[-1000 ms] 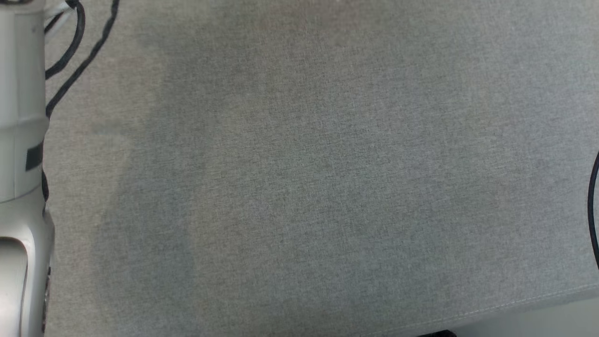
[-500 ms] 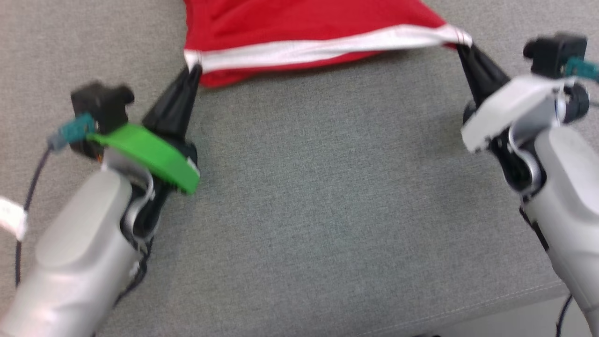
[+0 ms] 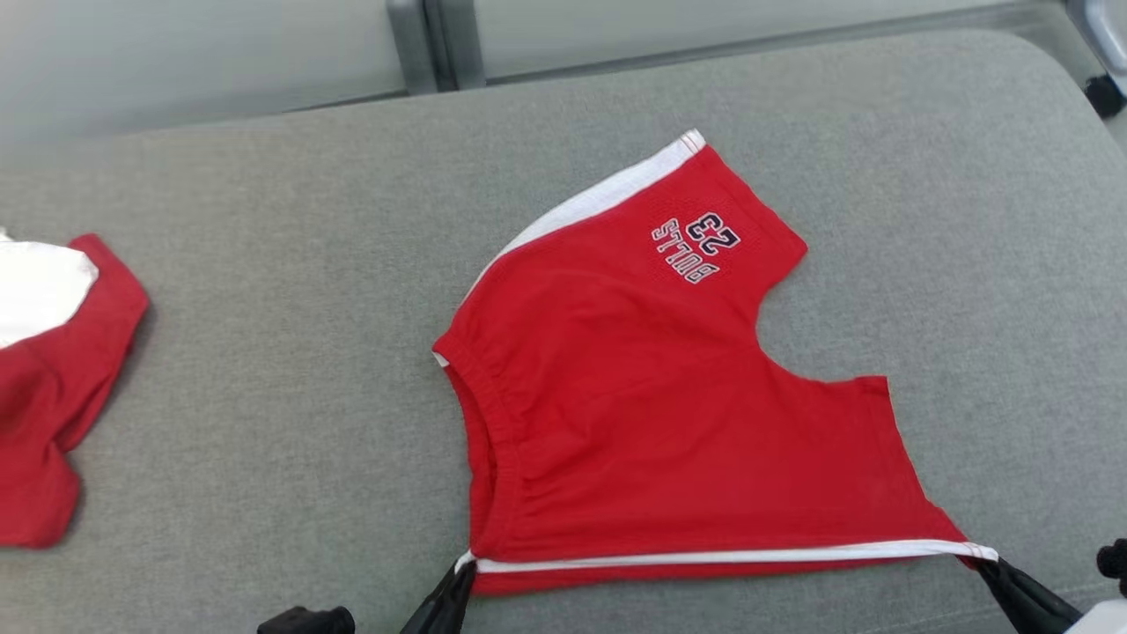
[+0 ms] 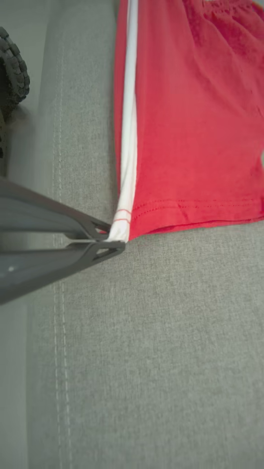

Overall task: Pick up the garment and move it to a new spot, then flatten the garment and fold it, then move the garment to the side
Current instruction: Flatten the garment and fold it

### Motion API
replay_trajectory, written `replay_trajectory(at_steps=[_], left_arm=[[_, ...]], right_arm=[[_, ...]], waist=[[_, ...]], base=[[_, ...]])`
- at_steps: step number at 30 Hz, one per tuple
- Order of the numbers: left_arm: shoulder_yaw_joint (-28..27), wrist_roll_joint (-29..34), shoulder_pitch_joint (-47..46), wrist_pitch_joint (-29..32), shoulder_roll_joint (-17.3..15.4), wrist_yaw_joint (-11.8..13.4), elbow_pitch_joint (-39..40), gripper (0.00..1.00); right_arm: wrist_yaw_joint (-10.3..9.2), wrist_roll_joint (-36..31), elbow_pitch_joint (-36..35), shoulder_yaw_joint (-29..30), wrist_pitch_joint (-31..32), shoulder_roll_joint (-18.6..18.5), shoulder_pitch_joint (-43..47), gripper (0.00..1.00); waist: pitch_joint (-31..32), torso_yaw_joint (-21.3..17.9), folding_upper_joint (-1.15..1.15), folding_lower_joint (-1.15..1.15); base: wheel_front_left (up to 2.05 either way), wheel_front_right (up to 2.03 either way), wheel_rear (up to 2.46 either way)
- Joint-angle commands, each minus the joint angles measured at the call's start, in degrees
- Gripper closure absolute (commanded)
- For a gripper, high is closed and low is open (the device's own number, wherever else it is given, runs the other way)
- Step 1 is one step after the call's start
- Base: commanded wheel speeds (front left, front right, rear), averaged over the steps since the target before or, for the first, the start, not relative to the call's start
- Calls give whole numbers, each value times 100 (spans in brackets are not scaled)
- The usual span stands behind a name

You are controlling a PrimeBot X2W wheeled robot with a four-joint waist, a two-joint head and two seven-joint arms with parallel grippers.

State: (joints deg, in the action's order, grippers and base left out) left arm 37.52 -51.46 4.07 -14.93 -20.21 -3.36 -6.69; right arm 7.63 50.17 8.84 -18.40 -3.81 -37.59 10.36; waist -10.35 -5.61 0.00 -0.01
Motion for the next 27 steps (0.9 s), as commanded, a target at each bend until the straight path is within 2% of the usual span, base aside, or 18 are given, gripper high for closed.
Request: replay_trajectory(at_steps=[1,4,7,13,16,20,27], left_arm=[[-102,66,118,-37,-28,82,65,100],[4,101,148,45,7,55,238,100],[-24,-85,-149,272,70,45,488,100],[-240,-399,-1260,890,352,133,655,100],[-281,-323,-1967,1111,484,97,345,100],[-314,-431,-2658,1234,827,43,-331,100],[-300,-574,-3426,1209,1284,-178,-1280,100]], right_arm=[[-26,48,-117,242,31,-87,91,100],[-25,-127,-400,547,237,9,105,100],[-20,-262,-564,641,584,123,-355,100],[-19,-476,-321,581,1374,259,-2027,100],[-19,-516,94,465,1714,341,-2936,100],[-18,-606,807,360,1978,439,-3966,100],[-17,-748,1864,81,1936,727,-5131,100]], waist=[[481,439,0,1],[501,494,0,1],[379,582,0,1],[-445,969,0,1],[-852,1211,0,1],[-1160,1424,0,1],[-1354,1608,0,1]], base=[[0,0,0],[0,0,0],[0,0,0],[0,0,0],[0,0,0],[0,0,0],[0,0,0]])
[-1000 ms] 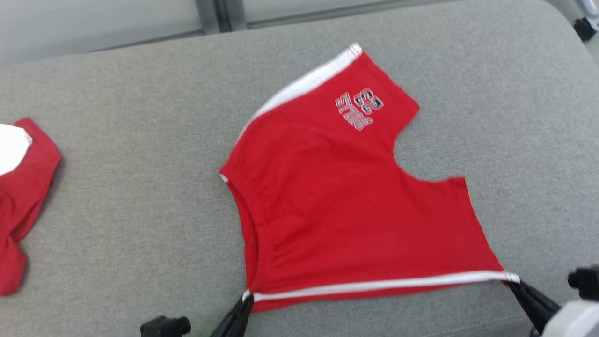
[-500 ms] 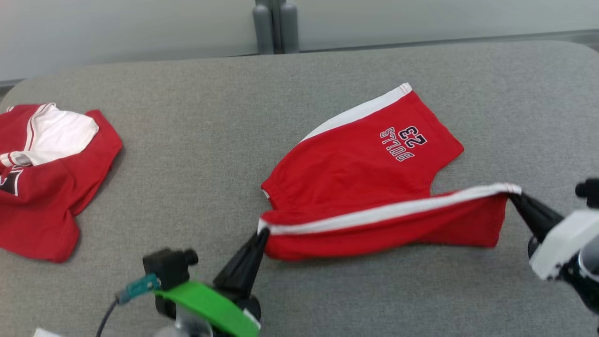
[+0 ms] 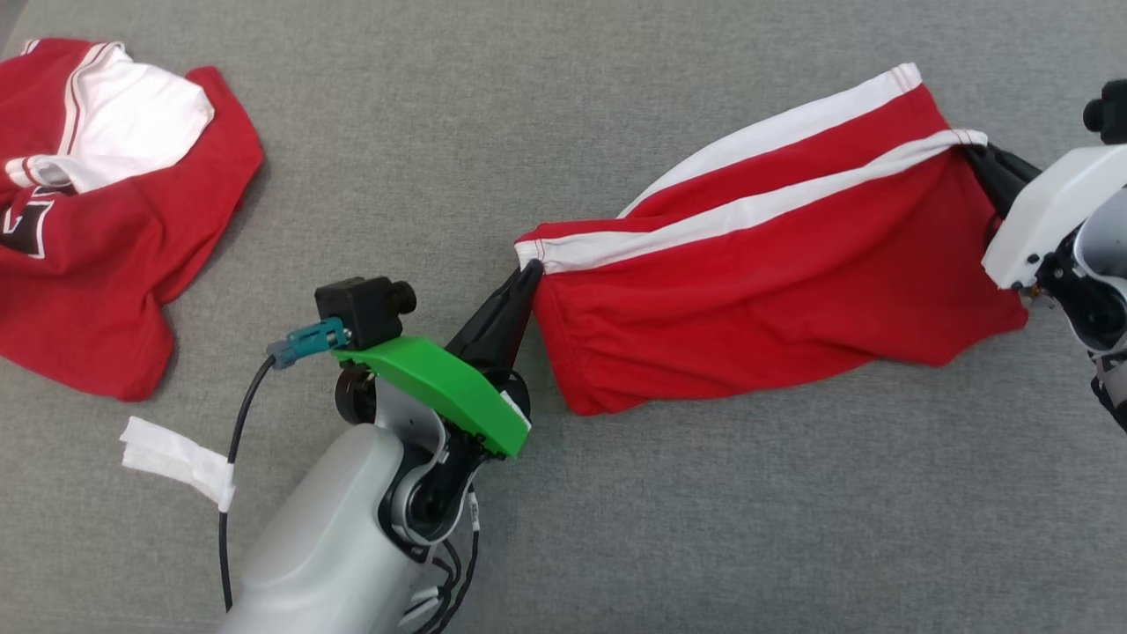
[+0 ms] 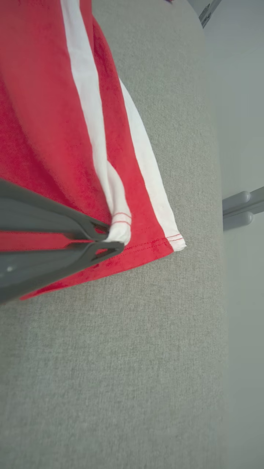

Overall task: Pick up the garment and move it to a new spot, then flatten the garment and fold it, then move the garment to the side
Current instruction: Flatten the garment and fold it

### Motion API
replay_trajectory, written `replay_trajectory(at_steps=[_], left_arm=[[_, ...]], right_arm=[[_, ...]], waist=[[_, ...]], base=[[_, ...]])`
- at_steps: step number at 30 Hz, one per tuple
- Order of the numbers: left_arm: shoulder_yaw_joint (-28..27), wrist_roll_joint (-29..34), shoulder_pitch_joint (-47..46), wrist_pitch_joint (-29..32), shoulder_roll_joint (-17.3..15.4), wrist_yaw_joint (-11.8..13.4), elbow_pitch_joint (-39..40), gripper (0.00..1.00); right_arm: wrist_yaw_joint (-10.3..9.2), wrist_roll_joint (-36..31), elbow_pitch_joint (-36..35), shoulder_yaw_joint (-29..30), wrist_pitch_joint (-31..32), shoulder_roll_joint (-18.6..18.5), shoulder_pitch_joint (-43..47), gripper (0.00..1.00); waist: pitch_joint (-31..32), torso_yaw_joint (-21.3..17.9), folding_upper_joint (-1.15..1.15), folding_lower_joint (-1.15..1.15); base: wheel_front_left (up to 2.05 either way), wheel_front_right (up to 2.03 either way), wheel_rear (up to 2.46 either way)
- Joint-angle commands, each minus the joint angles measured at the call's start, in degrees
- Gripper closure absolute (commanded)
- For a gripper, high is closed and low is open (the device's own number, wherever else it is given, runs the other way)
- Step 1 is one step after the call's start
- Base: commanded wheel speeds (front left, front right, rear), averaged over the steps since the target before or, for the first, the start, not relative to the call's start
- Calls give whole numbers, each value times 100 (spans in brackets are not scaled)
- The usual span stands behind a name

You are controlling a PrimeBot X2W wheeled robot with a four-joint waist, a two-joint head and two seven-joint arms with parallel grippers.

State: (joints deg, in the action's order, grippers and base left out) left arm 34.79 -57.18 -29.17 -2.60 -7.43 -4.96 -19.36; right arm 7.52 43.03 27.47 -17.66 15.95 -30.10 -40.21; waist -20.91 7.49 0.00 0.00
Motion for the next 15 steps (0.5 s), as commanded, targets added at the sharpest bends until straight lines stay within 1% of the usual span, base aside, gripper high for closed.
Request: replay_trajectory(at_steps=[1,6,11,15], left_arm=[[-7,-5,-194,-32,54,-42,-126,100],[62,-11,-557,-167,216,-115,-538,100],[113,-19,-724,-308,290,-155,-711,100],[186,-49,-785,-376,342,-186,-814,100]], right_arm=[[-6,-56,112,-52,-43,-35,-204,100],[-6,-119,531,-373,-72,-140,-790,100],[-7,-202,785,-506,-218,-228,-1166,100],[-7,-181,991,-634,-271,-212,-1362,100]], waist=[[-317,310,0,0],[-398,345,0,0],[-498,374,0,0],[-554,400,0,0]], base=[[0,0,0],[0,0,0],[0,0,0],[0,0,0]])
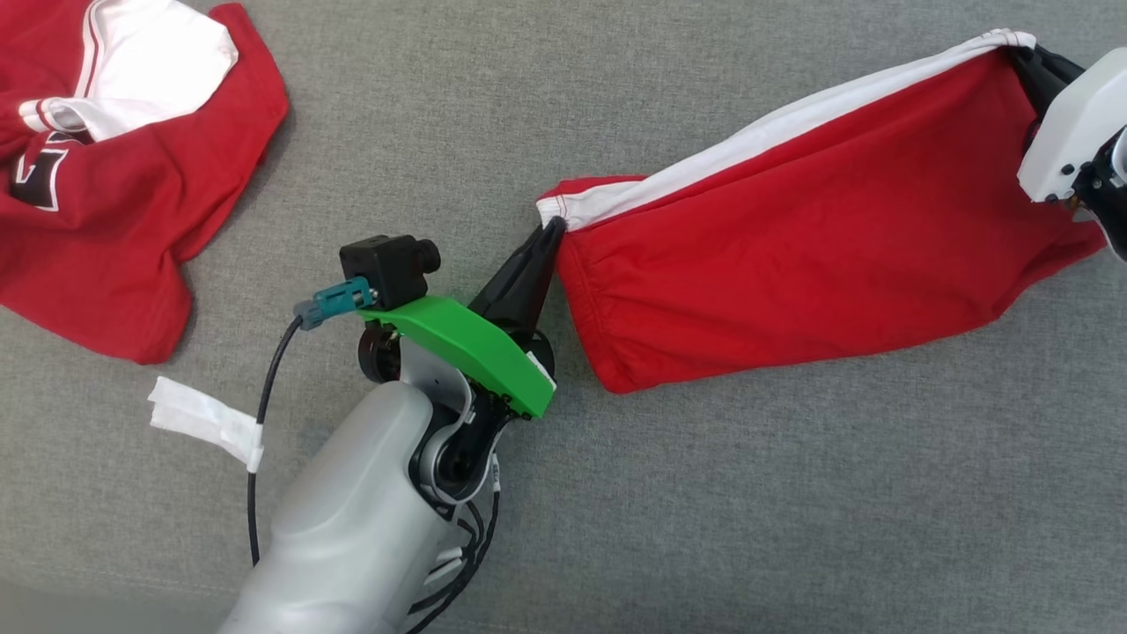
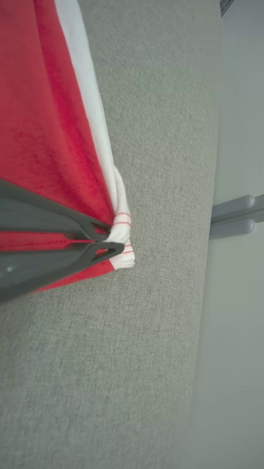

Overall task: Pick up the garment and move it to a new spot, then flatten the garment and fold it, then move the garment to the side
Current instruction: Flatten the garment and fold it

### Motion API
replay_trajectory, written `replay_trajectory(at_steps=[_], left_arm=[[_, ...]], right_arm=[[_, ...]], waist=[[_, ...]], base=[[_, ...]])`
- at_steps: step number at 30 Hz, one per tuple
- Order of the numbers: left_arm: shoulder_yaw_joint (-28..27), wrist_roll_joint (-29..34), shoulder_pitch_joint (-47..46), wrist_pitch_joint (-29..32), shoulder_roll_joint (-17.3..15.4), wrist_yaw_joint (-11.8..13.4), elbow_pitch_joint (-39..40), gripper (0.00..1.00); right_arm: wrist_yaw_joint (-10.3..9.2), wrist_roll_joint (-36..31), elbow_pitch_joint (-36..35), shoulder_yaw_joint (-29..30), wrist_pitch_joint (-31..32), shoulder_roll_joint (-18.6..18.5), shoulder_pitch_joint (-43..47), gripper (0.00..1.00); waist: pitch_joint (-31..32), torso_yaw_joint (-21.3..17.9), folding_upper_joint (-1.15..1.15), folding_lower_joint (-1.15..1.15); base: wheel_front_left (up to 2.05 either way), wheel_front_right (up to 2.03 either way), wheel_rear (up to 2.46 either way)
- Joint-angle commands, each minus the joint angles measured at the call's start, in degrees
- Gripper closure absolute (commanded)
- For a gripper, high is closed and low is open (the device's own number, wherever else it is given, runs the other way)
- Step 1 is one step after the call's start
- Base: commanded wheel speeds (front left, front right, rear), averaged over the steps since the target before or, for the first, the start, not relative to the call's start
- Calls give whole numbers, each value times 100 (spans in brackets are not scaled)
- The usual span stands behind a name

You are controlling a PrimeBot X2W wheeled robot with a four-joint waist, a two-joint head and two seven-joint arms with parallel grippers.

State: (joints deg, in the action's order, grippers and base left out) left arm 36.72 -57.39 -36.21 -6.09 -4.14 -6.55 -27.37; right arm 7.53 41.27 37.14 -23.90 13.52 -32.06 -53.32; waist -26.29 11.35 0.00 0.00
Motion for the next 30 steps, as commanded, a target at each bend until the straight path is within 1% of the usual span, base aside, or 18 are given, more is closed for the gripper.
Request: replay_trajectory(at_steps=[1,2,3,4,5,6,7,9,11,12,15,16,17,20,22,24,26,30], left_arm=[[9,-43,-104,-43,25,-35,-27,100],[6,-84,-123,-74,36,-41,-40,90],[7,-90,-135,-102,42,-45,-52,69],[17,-98,-151,-116,47,-48,-66,51],[24,-106,-158,-146,47,-40,-77,9],[27,-116,-162,-173,49,-41,-89,0],[30,-124,-172,-188,51,-44,-99,0],[27,-98,-192,-241,47,-41,-113,0],[89,166,-214,-405,-56,49,-57,0],[164,392,-208,-510,-143,118,23,0],[284,757,84,-711,-236,297,394,0],[258,916,182,-784,-311,463,600,0],[243,1083,285,-827,-365,578,779,0],[114,1574,723,-908,-465,993,1394,0],[-41,1855,996,-912,-444,1174,1775,0],[-182,2227,1258,-912,-469,1298,2008,0],[-344,2479,1503,-909,-407,1331,2152,0],[-642,2819,1778,-911,-248,1176,2331,0]], right_arm=[[-8,12,69,-44,-47,-6,-89,100],[-8,38,112,-68,-67,12,-121,100],[-8,56,144,-104,-40,31,-134,100],[-8,49,188,-142,-44,21,-155,96],[-8,16,241,-159,-75,-6,-182,80],[-9,-50,300,-174,-150,-43,-217,64],[-8,-110,336,-203,-200,-53,-243,0],[-6,-167,416,-244,-279,-10,-260,0],[-6,-146,325,-327,-392,21,-280,0],[-6,-40,249,-352,-425,17,-251,0],[-9,10,46,-484,-387,-163,-125,0],[-9,-1,-47,-550,-334,-225,-75,0],[-9,-16,-115,-612,-260,-257,-29,0],[-6,-60,-418,-877,96,-374,146,0],[-8,-178,-543,-1005,289,-498,225,0],[-8,-294,-585,-1095,447,-497,297,0],[-8,-503,-558,-1155,576,-492,323,0],[-9,-914,-352,-1147,736,-490,293,0]], waist=[[-31,18,0,0],[-43,18,0,0],[-54,12,0,0],[-68,6,0,0],[-74,1,0,0],[-76,-7,0,0],[-74,-17,0,0],[-71,-51,0,0],[-61,-97,0,0],[-49,-126,0,0],[-3,-190,0,0],[11,-212,0,0],[20,-225,0,0],[28,-262,0,0],[14,-263,0,0],[-14,-240,0,0],[-47,-198,0,0],[-135,-77,0,0]], base=[[0,0,0],[0,0,0],[0,0,0],[0,0,0],[0,0,0],[0,0,0],[0,0,0],[0,0,0],[0,0,0],[0,0,0],[0,0,0],[0,0,0],[0,0,0],[0,0,0],[0,0,0],[0,0,0],[0,0,0],[0,0,0]])
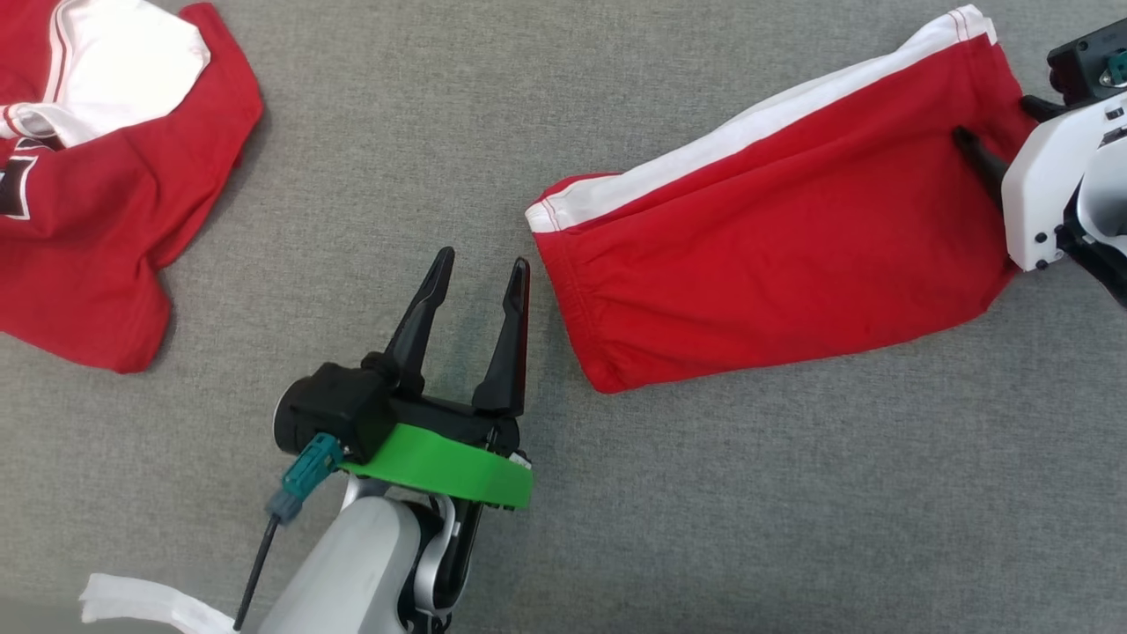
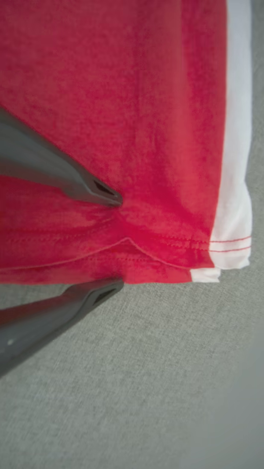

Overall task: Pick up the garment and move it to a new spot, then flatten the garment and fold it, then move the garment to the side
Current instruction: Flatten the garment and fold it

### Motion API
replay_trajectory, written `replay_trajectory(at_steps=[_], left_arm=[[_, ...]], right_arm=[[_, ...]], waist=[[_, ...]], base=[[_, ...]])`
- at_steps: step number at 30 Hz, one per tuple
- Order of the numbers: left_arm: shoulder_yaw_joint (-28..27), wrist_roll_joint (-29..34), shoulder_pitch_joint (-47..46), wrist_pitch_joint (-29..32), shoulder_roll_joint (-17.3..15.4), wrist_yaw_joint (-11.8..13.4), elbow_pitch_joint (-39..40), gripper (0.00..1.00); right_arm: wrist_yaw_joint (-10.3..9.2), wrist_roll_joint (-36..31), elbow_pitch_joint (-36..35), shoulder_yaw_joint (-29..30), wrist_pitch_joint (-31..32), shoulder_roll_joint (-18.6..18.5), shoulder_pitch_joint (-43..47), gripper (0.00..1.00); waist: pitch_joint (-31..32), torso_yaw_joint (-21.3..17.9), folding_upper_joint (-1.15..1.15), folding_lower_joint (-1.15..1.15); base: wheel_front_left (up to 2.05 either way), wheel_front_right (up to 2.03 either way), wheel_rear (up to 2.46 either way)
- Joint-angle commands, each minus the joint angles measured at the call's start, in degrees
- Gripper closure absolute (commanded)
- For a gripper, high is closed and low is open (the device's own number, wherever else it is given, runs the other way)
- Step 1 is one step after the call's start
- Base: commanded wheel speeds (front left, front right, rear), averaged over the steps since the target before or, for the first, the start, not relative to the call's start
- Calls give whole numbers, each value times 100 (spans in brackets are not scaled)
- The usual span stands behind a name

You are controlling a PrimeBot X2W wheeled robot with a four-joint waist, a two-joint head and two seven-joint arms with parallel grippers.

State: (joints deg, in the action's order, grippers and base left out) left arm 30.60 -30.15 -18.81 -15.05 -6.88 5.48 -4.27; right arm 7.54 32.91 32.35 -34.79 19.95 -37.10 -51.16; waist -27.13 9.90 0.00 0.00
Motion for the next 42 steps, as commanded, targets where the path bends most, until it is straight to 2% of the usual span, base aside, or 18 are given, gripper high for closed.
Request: replay_trajectory(at_steps=[1,9,18,19,20,21,28,38,42], left_arm=[[-80,132,105,-16,47,-72,27,0],[-628,446,509,-15,255,-384,-68,0],[-976,704,759,-10,353,-629,-185,0],[-994,723,748,-10,355,-642,-188,0],[-1021,765,728,-10,361,-654,-190,0],[-1044,779,714,-10,368,-667,-194,0],[-1247,837,893,-10,387,-701,-275,0],[-1501,1054,1432,-10,388,-850,-425,0],[-1545,1005,1611,-9,392,-836,-424,0]], right_arm=[[-11,-151,201,-27,120,17,79,0],[-17,-521,743,357,354,147,273,0],[-10,-295,563,491,772,250,678,0],[-7,-254,534,504,767,293,708,29],[-4,-142,502,511,760,345,722,89],[-4,-85,485,520,750,387,737,100],[-11,790,708,1346,309,631,765,100],[-10,1154,1457,2644,-96,-15,1321,100],[-7,1307,1139,2752,-85,299,1321,100]], waist=[[-59,95,0,0],[94,191,0,0],[188,135,0,0],[182,134,0,0],[173,133,0,0],[181,129,0,0],[538,-22,0,0],[1299,-273,0,0],[1445,-391,0,0]], base=[[0,0,0],[0,0,0],[0,0,0],[0,0,0],[0,0,0],[0,0,0],[0,0,0],[0,0,0],[0,0,0]])
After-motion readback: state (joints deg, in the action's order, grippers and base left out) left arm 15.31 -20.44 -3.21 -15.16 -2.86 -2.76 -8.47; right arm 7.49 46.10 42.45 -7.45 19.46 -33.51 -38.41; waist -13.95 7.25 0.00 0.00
